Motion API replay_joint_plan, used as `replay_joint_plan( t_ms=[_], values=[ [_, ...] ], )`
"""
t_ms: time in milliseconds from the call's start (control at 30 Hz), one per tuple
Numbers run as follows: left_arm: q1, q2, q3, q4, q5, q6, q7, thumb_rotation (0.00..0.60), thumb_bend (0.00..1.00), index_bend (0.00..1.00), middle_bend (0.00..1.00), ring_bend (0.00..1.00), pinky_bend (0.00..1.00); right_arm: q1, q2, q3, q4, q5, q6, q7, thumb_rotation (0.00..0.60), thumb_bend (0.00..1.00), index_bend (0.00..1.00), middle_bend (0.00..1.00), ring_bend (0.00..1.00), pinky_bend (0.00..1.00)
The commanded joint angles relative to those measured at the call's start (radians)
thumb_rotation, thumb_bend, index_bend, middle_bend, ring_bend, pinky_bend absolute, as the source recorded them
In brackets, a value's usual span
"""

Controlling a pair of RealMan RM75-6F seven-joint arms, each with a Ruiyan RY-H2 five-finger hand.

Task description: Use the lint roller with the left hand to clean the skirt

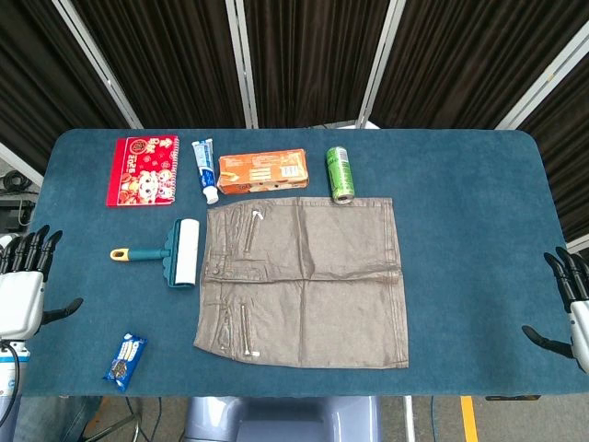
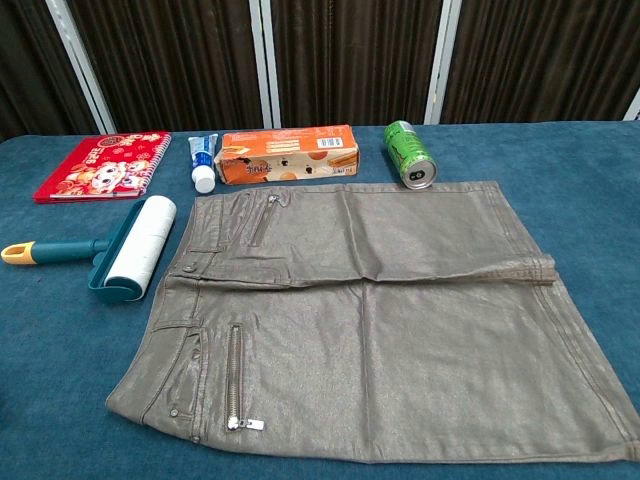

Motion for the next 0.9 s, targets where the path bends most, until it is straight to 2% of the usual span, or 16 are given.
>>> replay_joint_plan(
  t_ms=[33,167,367,433,467,533,667,700,900],
  values=[
    [-0.003,-0.005,-0.003,0.01,-0.003,-0.015,-0.006,0.6,0.0,0.0,0.0,0.0,0.0,0.001,0.0,0.001,0.0,0.002,-0.003,0.003,0.6,0.0,0.0,0.0,0.0,0.0],
    [-0.02,-0.021,-0.018,0.036,-0.024,-0.055,-0.034,0.6,0.0,0.0,0.0,0.0,0.0,0.001,0.001,0.001,-0.002,0.006,-0.007,0.005,0.6,0.0,0.0,0.0,0.0,0.0],
    [-0.108,-0.12,-0.077,0.196,-0.145,-0.225,-0.086,0.6,0.0,0.0,0.0,0.0,0.0,0.004,0.002,-0.001,-0.01,0.009,-0.016,0.0,0.6,0.0,0.0,0.0,0.0,0.0],
    [-0.153,-0.172,-0.097,0.277,-0.194,-0.309,-0.098,0.6,0.0,0.0,0.0,0.0,0.0,0.008,0.0,0.001,-0.013,0.012,-0.022,-0.011,0.6,0.0,0.0,0.0,0.0,0.0],
    [-0.191,-0.219,-0.111,0.353,-0.23,-0.367,-0.088,0.6,0.0,0.0,0.0,0.0,0.01,0.011,-0.003,0.003,-0.016,0.019,-0.028,-0.023,0.6,0.0,0.0,0.0,0.0,0.0],
    [-0.225,-0.275,-0.12,0.436,-0.26,-0.414,-0.073,0.6,0.02,0.0,0.0,0.0,0.02,0.014,-0.005,0.005,-0.019,0.026,-0.034,-0.036,0.6,0.0,0.0,0.0,0.0,0.0],
    [-0.266,-0.365,-0.124,0.55,-0.288,-0.461,-0.054,0.6,0.3,0.07,0.02,0.0,0.06,0.017,-0.009,0.007,-0.023,0.039,-0.041,-0.053,0.6,0.0,0.0,0.0,0.0,0.0],
    [-0.27,-0.378,-0.123,0.565,-0.289,-0.466,-0.054,0.6,0.34,0.08,0.03,0.01,0.07,0.017,-0.008,0.007,-0.023,0.041,-0.042,-0.054,0.6,0.0,0.0,0.0,0.0,0.0],
    [-0.291,-0.448,-0.114,0.637,-0.303,-0.503,-0.046,0.6,0.35,0.12,0.05,0.02,0.09,0.02,-0.011,0.005,-0.024,0.057,-0.059,-0.069,0.6,0.0,0.0,0.0,0.0,0.0]
  ],
)
